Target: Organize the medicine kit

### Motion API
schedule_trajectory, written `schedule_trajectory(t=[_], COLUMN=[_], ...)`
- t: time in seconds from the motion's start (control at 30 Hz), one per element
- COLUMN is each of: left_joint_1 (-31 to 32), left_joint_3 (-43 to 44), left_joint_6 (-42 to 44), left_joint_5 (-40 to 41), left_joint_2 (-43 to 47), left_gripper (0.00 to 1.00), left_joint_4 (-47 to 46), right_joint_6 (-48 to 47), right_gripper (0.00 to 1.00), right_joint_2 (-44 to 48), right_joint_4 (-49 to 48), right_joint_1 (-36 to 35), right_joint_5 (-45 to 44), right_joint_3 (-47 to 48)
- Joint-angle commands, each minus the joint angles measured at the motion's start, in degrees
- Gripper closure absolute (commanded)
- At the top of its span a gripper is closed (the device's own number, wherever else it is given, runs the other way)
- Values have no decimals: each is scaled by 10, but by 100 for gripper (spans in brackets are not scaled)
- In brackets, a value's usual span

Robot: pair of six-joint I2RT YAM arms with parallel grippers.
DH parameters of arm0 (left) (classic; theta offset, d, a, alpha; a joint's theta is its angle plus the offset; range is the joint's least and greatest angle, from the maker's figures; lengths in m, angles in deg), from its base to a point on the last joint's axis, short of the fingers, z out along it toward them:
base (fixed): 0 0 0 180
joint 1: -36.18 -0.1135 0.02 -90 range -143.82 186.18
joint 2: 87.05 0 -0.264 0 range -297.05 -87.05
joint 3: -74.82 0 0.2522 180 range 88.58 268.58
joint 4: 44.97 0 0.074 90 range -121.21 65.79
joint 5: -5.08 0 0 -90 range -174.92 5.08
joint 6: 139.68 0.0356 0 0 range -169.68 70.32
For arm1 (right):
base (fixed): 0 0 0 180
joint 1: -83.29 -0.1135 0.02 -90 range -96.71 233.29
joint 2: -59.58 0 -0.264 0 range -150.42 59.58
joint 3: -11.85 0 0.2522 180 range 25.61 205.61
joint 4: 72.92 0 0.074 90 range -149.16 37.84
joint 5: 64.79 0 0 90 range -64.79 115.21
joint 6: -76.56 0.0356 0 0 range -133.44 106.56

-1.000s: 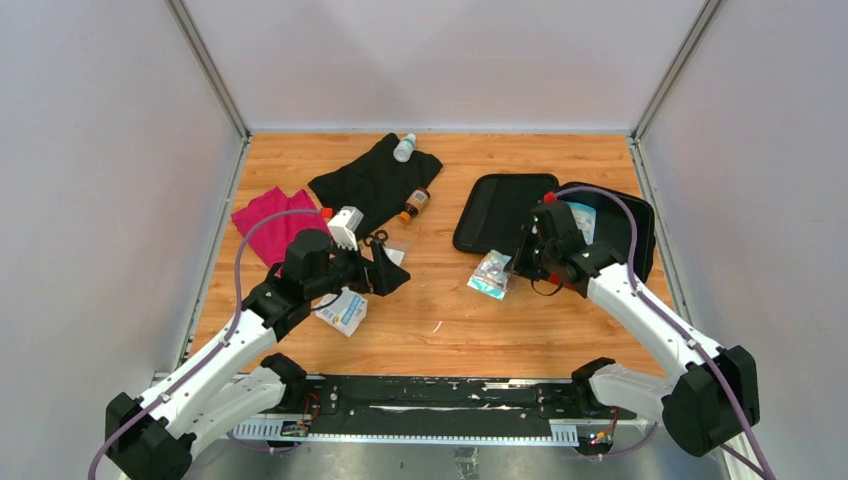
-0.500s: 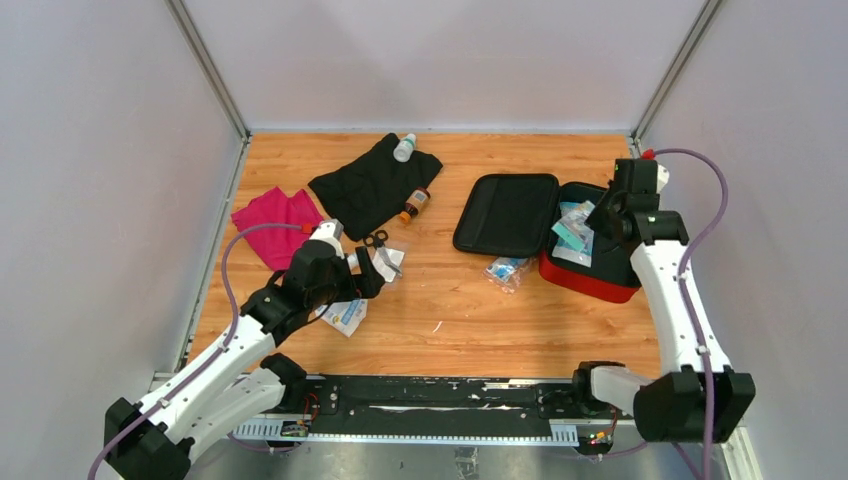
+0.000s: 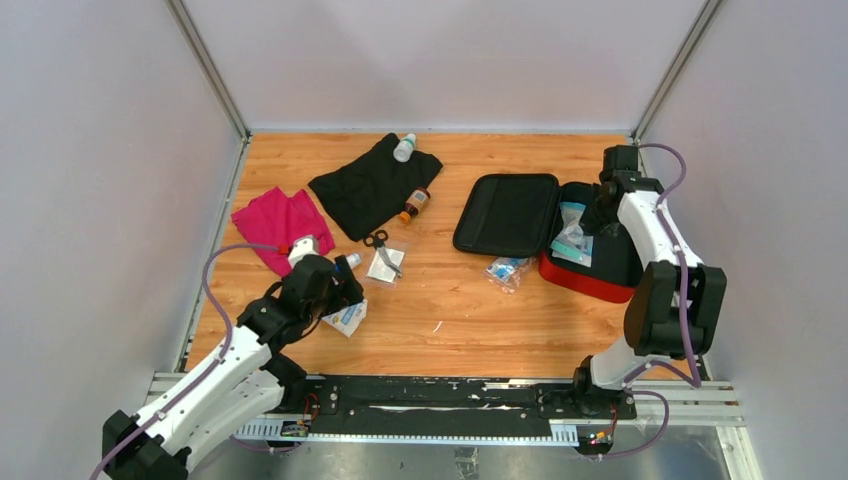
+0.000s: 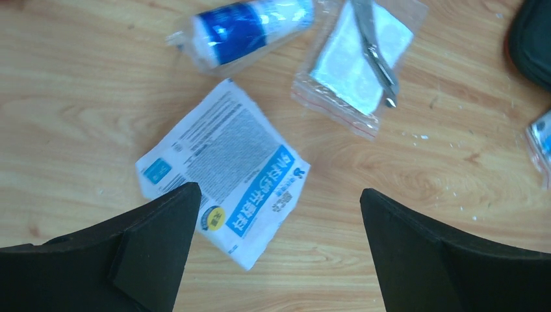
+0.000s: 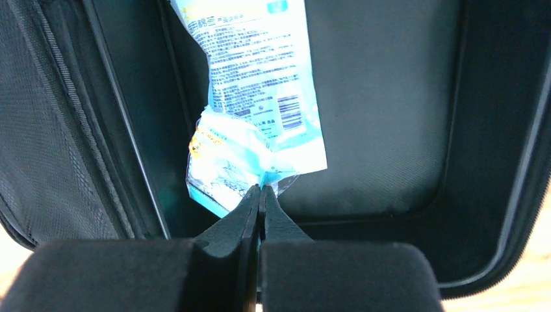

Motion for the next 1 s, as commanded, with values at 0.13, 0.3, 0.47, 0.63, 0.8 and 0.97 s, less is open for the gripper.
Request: schedule_trajectory(t=[0.13, 0.3, 0.47, 0.63, 0.8, 0.97], left_joint_1=[3, 3, 3, 4, 3, 4], left_joint_3=[-31, -63, -105, -141, -194, -205], left_joint_6=[-174, -231, -265, -285, -268, -261], left_joint_5=[120, 112, 88, 80, 56, 36], left_joint_2=[85, 125, 149, 188, 213, 168], left_gripper=[0, 2, 9, 16, 25, 35], left_joint_4=[121, 138, 137, 131, 45, 4], right_joint_6=[-54, -41, -10, 12, 36, 57], right_gripper=[64, 51, 51, 50, 50, 56], right_joint_2=[-64, -24, 62, 177, 262, 305], right_joint_4=[40, 40, 44, 35, 29, 37], right_joint_1=[6, 6, -4, -84, -103, -104], right_joint_5=[5, -13, -9, -41, -1, 14], right_joint_3=[34, 19, -8, -56, -75, -67])
